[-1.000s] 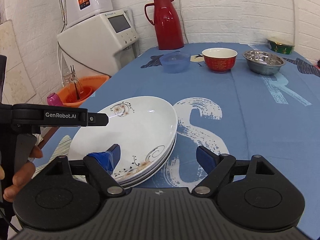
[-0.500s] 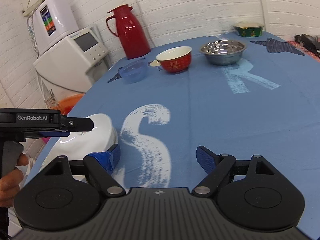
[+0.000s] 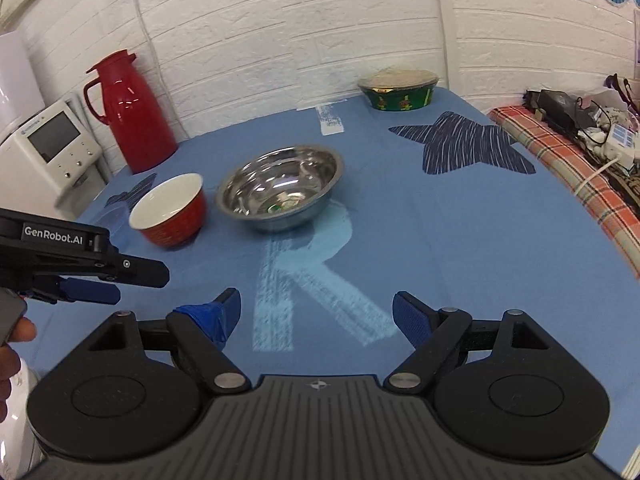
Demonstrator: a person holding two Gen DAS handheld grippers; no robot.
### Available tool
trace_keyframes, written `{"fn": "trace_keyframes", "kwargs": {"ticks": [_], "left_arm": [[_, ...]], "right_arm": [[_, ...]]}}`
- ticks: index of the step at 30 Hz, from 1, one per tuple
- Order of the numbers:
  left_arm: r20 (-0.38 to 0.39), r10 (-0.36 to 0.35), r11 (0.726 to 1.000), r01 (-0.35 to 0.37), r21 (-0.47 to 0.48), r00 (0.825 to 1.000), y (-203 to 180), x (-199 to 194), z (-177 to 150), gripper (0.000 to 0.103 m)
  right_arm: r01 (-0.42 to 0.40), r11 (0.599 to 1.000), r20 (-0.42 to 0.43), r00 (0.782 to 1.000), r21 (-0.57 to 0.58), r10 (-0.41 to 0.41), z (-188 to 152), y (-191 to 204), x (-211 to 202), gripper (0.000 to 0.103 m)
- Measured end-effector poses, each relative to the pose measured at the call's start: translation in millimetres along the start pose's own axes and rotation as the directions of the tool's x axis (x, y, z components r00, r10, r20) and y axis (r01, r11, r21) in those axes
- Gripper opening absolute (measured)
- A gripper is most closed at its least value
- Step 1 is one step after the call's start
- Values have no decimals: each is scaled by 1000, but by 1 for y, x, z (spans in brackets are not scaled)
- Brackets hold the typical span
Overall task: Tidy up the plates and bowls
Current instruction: 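Open both grippers and move them toward the steel bowl, then close both grippers on the steel bowl rim and lift it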
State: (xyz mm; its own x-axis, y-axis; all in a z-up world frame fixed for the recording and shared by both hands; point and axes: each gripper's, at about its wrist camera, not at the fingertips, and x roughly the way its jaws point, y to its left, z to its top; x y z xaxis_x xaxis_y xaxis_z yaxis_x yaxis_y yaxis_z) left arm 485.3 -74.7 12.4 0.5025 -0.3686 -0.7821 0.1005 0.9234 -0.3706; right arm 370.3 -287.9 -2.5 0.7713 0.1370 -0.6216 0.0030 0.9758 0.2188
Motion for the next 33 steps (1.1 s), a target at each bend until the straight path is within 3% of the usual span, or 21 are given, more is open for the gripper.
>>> {"fn": "trace_keyframes", "kwargs": {"ticks": [7, 13, 21, 27, 30, 33], "left_arm": [[16, 21, 987, -18, -161, 1000, -6, 38, 28, 72], [30, 0, 954, 9, -301, 1000, -1, 60, 39, 72], [52, 54, 927, -31, -373, 997, -3, 81, 41, 72], [81, 92, 927, -56, -371, 992, -8, 83, 40, 72], [83, 116, 929, -78, -360, 990, -10, 84, 40, 71], [96, 123, 931, -81, -355, 988, -9, 85, 41, 71]], "right_arm": [[22, 1000, -5, 1000, -6, -22, 51, -20, 55, 70], [34, 999, -24, 999, -13, -35, 83, -19, 102, 70], [61, 992, -72, 995, -111, -70, 95, -7, 148, 70], [70, 979, -53, 995, -189, -82, 93, 5, 166, 70], [64, 971, -87, 992, -230, -86, 90, 12, 177, 70], [50, 977, -88, 994, -207, -70, 90, 10, 181, 70]]}}
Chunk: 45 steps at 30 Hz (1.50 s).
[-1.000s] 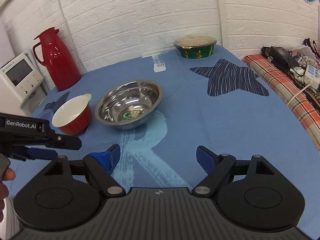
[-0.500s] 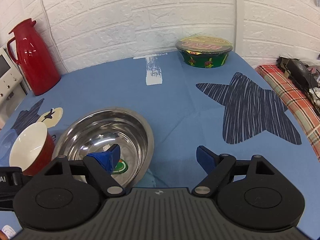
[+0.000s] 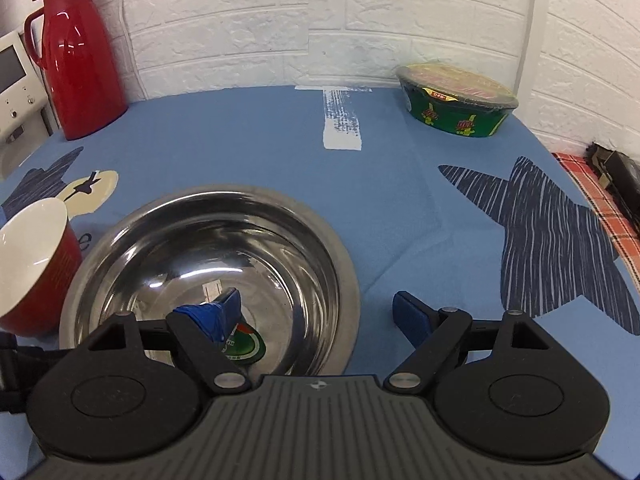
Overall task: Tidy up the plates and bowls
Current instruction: 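Close both grippers on the steel bowl rim and lift it, then lower the steel bowl onto the plate stack and open both grippers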
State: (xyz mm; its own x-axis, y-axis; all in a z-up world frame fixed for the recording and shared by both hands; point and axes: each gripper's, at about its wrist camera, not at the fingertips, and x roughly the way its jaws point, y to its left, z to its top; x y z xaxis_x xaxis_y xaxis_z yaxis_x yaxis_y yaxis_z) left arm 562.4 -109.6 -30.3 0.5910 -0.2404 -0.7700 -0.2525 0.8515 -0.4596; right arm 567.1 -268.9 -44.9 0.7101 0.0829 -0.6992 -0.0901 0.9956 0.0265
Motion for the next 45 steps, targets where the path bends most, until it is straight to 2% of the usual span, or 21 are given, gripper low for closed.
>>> {"fn": "trace_keyframes", "kwargs": {"ticks": [6, 9, 10, 11, 13, 18, 21, 25, 32, 38, 45], "left_arm": [[15, 14, 1000, -15, 20, 1000, -2, 2, 0, 68], [2, -3, 997, 3, 80, 1000, -2, 1, 1, 40], [-17, -22, 994, 23, 104, 1000, -3, -1, 1, 24], [-28, -30, 992, 33, 124, 999, -4, -4, 0, 12], [-28, -35, 980, 39, 193, 999, -8, -14, -6, 0], [-53, -67, 959, 79, 273, 996, 0, -49, -24, 0], [-84, -84, 943, 107, 317, 993, 10, -74, -43, 0], [-117, -117, 916, 152, 371, 986, 34, -113, -78, 0], [-166, -156, 892, 211, 399, 974, 88, -167, -142, 0], [-176, -180, 883, 237, 406, 968, 120, -191, -171, 0], [-193, -235, 876, 294, 382, 953, 132, -193, -184, 0]], "right_arm": [[-13, 1000, 11, 1000, -5, 13, 0, 2, -1, 67], [-57, 998, 7, 998, -1, 57, -5, 4, -9, 63], [-64, 998, 0, 998, -8, 64, -8, 7, -12, 63], [-67, 998, 0, 998, -14, 67, -11, 10, -16, 60], [-85, 996, -14, 996, -12, 85, -17, 16, -24, 60], [-122, 991, -22, 992, 58, 123, -39, 21, -57, 57], [-109, 992, -17, 994, 56, 110, -57, 26, -87, 58], [-110, 992, 1, 994, 65, 110, -94, 34, -133, 60], [-121, 988, 27, 992, 92, 119, -164, 70, -204, 61], [-107, 988, 62, 993, 113, 101, -204, 95, -233, 61], [-59, 990, 101, 994, 126, 46, -222, 103, -249, 61]]}}
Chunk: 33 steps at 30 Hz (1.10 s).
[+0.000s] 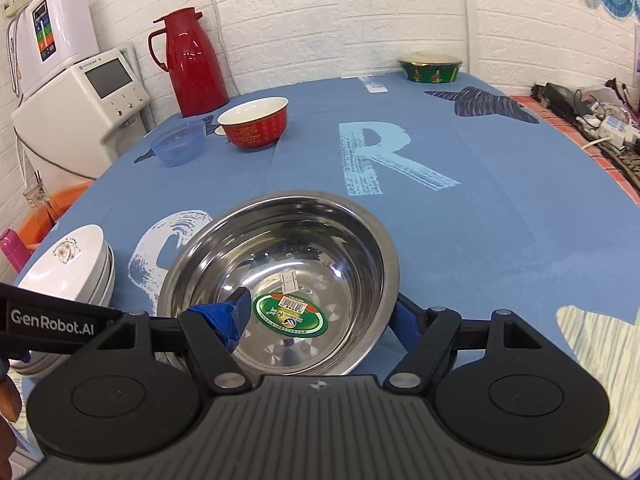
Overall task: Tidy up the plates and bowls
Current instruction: 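Lower the steel bowl onto the plate stack and open both grippers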
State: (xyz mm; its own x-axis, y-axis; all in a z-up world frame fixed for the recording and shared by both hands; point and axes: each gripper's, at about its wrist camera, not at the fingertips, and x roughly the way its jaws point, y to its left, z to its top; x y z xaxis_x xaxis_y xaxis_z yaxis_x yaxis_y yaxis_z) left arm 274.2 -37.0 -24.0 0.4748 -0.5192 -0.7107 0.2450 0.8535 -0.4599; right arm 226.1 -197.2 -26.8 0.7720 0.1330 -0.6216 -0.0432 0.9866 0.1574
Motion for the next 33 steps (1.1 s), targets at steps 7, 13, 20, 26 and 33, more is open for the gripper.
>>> {"fn": "trace_keyframes", "kwargs": {"ticks": [7, 13, 20, 26, 33], "left_arm": [[15, -11, 1000, 11, -13, 1000, 1, -4, -8, 0], [30, 43, 999, -43, 0, 999, -5, -6, -5, 10], [98, 58, 998, -58, -2, 993, -7, -17, -4, 79], [124, 34, 999, -38, 27, 992, -17, -27, -3, 79], [150, 20, 997, -31, 68, 989, -24, -45, 0, 83]], "right_arm": [[-27, 997, -5, 1000, 68, 27, -15, -3, -4, 60], [-63, 988, -53, 996, 144, 72, -17, -8, 3, 61], [-36, 973, 9, 999, 227, 35, -14, -27, -15, 62], [-19, 972, 68, 998, 236, 3, -9, -36, -38, 62], [-33, 977, 78, 997, 208, 17, -1, -39, -49, 62]]}}
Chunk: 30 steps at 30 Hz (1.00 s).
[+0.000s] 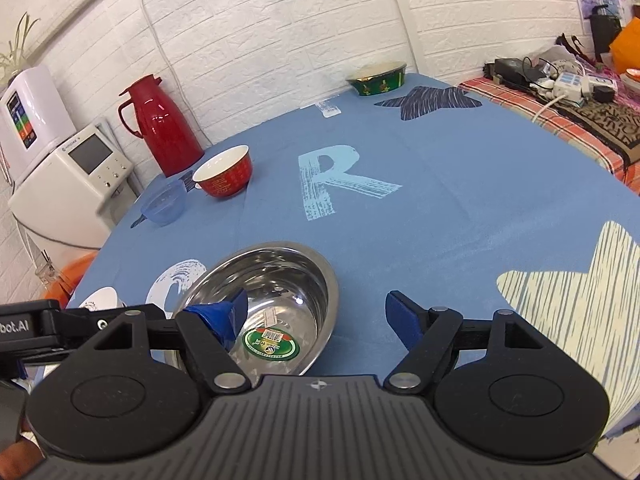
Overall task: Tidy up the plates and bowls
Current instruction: 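Lower the steel bowl onto the plate stack and open both grippers, then move both grippers to the red-and-white bowl and close on its rim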
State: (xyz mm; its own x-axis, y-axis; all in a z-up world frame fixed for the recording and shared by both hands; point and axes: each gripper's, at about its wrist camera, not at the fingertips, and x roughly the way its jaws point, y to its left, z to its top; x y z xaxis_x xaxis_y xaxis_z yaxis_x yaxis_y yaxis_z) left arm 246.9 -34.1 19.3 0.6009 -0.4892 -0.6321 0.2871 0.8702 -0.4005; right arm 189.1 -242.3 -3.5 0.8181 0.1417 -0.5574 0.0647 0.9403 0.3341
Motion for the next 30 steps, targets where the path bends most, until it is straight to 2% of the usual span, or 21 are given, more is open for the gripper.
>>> {"fn": "trace_keyframes", "kwargs": {"ticks": [6, 8, 10, 14, 18, 22, 26, 30], "left_arm": [[19, -3, 1000, 3, 11, 1000, 5, -14, 18, 87], [31, -12, 1000, 12, 10, 999, 11, -22, 34, 87], [73, 0, 1000, 0, -4, 997, 20, -33, 55, 88], [169, 45, 999, -42, -20, 985, 35, -54, 96, 91], [218, 70, 997, -63, -36, 973, 42, -60, 132, 91], [206, 30, 995, -10, -97, 978, 49, -44, 164, 91], [169, 4, 985, 25, -168, 986, 56, -10, 188, 91], [74, -25, 942, 49, -333, 997, 81, 46, 200, 91]], "right_arm": [[-11, 995, -5, 1000, -101, 10, 25, 13, -4, 62], [-47, 990, -15, 999, -131, 45, 37, 20, -4, 62], [-93, 983, -34, 995, -160, 89, 52, 29, -3, 62], [-128, 963, -38, 992, -237, 123, 83, 54, 5, 62], [-148, 945, -45, 989, -292, 141, 115, 76, 23, 62], [-194, 933, -87, 981, -304, 176, 147, 91, 49, 62], [-221, 929, -124, 973, -298, 192, 178, 103, 80, 62], [-194, 933, -181, 973, -303, 144, 197, 108, 133, 63]]}}
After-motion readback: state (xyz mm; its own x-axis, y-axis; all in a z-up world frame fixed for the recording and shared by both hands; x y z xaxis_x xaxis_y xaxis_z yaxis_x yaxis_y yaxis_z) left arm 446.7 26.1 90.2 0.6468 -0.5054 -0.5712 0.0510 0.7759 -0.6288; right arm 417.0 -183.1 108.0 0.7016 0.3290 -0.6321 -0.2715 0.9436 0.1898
